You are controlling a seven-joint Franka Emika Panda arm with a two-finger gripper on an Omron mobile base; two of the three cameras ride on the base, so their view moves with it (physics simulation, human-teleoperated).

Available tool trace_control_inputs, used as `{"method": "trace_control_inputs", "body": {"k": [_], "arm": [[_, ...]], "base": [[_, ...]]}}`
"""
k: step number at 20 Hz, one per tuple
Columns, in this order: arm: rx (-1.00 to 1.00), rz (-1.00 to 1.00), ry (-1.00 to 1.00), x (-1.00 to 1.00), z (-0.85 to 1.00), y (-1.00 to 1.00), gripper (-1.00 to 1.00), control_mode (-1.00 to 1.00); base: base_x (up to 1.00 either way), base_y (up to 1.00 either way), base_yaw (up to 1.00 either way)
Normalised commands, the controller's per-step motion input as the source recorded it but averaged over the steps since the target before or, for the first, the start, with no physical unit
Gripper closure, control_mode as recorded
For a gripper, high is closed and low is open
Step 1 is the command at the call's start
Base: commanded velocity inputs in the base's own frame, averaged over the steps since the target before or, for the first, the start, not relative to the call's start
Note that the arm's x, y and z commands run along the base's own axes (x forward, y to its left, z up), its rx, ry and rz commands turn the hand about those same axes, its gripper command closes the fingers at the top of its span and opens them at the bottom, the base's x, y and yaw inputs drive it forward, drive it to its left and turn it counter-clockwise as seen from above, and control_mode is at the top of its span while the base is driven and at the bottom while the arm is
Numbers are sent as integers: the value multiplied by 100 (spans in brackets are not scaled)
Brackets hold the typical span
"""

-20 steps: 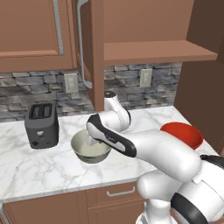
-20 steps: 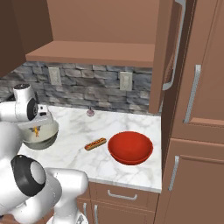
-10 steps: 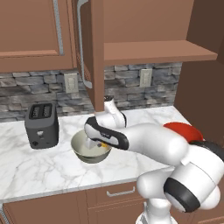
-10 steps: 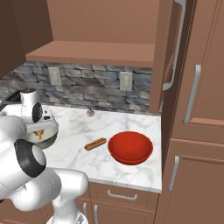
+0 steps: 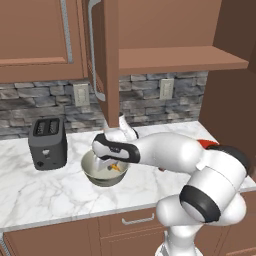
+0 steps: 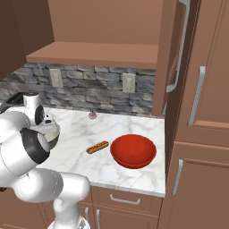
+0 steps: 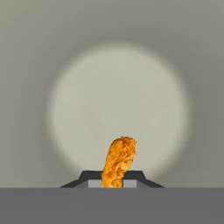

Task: Pick both bowls and place them on the counter. Then place the shrimp in one bowl and place the hot dog in the other bowl.

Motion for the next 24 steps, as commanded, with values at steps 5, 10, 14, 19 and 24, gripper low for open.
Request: {"method": "trace_control_inputs", "body": {"k": [5,10,14,19,24], "arm": [[0,0,2,18,-17,21,100,-100],[0,0,0,15,-18,16,100,-100],[0,0,0,4,-16,4,-100,-100],[4,0,-1,0,-1,-1,-100,-100],[7,-3,0,0,0,-6,-100,-100]], "base": [[0,0,0],[0,0,0],[0,0,0],[0,0,0],[0,0,0]]}}
